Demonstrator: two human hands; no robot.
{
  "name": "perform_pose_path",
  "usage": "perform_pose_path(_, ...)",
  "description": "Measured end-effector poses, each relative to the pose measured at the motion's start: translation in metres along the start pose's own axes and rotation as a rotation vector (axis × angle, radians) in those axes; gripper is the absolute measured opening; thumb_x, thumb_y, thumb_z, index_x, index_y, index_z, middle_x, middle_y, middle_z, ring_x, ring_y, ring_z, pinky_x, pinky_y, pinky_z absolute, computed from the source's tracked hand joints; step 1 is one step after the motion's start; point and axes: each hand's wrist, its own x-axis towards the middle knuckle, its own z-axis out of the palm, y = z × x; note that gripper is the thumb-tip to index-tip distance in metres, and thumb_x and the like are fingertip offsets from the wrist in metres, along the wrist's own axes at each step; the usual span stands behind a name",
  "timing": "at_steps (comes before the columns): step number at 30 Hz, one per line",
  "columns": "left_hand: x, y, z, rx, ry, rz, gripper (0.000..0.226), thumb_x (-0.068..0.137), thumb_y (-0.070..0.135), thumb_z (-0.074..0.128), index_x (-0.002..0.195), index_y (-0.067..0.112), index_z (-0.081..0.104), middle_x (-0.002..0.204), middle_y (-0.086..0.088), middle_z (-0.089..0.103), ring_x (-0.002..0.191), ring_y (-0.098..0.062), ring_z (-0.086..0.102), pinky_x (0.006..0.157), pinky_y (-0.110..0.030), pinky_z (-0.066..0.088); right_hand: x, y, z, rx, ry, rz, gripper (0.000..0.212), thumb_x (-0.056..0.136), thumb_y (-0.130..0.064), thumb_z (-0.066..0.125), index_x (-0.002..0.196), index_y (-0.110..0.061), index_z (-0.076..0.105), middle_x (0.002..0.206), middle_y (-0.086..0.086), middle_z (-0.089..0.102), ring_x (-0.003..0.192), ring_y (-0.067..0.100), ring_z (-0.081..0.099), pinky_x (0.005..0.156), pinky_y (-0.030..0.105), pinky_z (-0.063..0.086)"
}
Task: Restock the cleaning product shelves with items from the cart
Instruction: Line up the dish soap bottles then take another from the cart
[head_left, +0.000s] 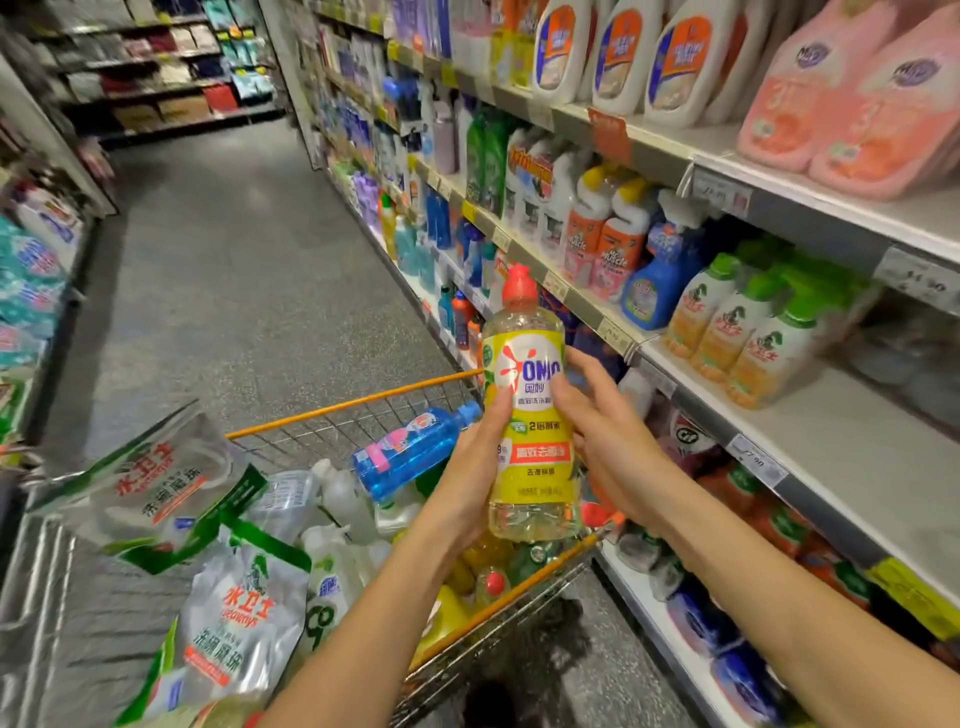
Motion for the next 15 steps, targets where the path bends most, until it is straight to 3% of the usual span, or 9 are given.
perform_pose_path(4,-0.001,0.002,0.017,0.216,-0.063,0.094,0.052,0.081,0.060,0.044,0.112,0.023,0.065,0.102,-0.001,0.075,0.095,-0.018,0.071,0.081,-0.033,0.057,-0.022,-0.014,-0.011,0.005,0.068,-0.119,0.050,0.085,-0.027,0.056,0.134,-0.026,0.046,0.105,-0.001,0.074,0.100,0.018,0.070,0.081,0.033,0.058)
perform_pose_path(7,-0.001,0.000,0.046,0.316,-0.173,0.227,0.058,0.080,0.074,0.048,0.106,0.025,0.064,0.099,0.009,0.075,0.095,-0.010,0.070,0.078,-0.024,0.054,-0.055,-0.037,-0.034,0.008,0.137,-0.197,0.041,0.083,-0.021,0.056,0.122,-0.032,0.050,0.102,0.000,0.075,0.095,0.019,0.071,0.078,0.033,0.059)
perform_pose_path(11,-0.010,-0.014,0.113,0.273,-0.326,0.393,0.068,0.067,0.077,0.061,0.104,0.019,0.062,0.096,0.011,0.074,0.090,-0.004,0.069,0.073,-0.017,0.052,-0.116,-0.069,-0.078,-0.022,0.285,-0.320,0.044,0.081,-0.022,0.057,0.123,-0.033,0.049,0.107,-0.005,0.073,0.098,0.012,0.070,0.077,0.026,0.057)
perform_pose_path(15,-0.026,-0.033,0.198,0.203,-0.493,0.432,0.073,0.064,0.070,0.072,0.104,0.014,0.049,0.094,0.007,0.071,0.087,-0.008,0.067,0.072,-0.023,0.054,-0.183,-0.099,-0.124,-0.091,0.460,-0.432,0.060,0.076,-0.021,0.062,0.132,-0.029,0.042,0.112,-0.007,0.071,0.102,0.010,0.068,0.078,0.022,0.055)
